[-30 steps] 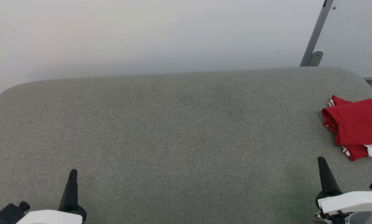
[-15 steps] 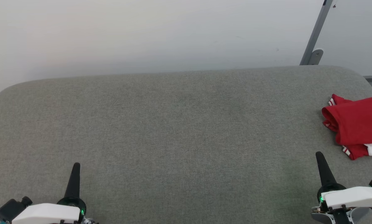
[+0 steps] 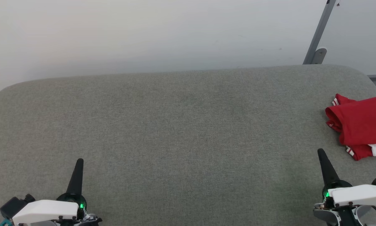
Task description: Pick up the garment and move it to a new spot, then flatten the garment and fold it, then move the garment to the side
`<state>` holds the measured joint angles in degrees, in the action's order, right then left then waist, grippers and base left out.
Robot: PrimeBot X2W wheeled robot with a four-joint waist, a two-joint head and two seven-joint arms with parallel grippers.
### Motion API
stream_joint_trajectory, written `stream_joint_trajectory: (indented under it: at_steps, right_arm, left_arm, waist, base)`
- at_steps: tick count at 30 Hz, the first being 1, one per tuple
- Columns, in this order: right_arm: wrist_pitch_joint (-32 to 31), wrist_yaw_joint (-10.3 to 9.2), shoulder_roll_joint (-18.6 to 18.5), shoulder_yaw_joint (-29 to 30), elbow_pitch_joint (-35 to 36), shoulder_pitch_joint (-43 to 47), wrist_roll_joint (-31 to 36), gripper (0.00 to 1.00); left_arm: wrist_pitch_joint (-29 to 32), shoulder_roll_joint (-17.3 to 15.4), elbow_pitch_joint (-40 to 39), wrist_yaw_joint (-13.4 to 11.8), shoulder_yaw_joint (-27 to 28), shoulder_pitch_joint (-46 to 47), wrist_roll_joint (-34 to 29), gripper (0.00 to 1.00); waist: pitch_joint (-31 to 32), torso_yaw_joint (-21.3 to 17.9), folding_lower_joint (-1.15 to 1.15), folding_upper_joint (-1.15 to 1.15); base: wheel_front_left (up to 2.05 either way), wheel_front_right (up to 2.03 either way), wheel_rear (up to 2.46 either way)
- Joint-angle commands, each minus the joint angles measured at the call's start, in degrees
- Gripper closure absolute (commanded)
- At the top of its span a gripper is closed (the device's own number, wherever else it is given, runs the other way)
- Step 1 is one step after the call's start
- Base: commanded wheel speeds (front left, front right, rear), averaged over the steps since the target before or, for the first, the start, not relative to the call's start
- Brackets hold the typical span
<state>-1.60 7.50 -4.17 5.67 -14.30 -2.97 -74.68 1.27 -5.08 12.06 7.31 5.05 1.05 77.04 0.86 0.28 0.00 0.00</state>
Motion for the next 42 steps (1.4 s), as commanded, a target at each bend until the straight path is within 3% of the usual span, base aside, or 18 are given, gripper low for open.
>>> stream_joint_trajectory:
  at_steps: [1,42]
  right_arm:
    - [-0.61,0.0,0.08,0.16,0.55,-1.18,-1.62,1.0]
    - [-5.1,-0.02,1.4,0.92,0.37,-3.58,-17.87,1.0]
  left_arm:
    - [0.48,0.08,-0.16,0.21,0.32,1.55,1.38,1.0]
    - [5.21,2.08,2.07,0.31,1.29,5.63,15.72,1.0]
  waist:
    - [-0.04,-0.01,0.0,0.0]
    - [-1.04,-0.28,0.0,0.0]
  base:
    - [0.0,0.0,0.0]
    - [0.0,0.0,0.0]
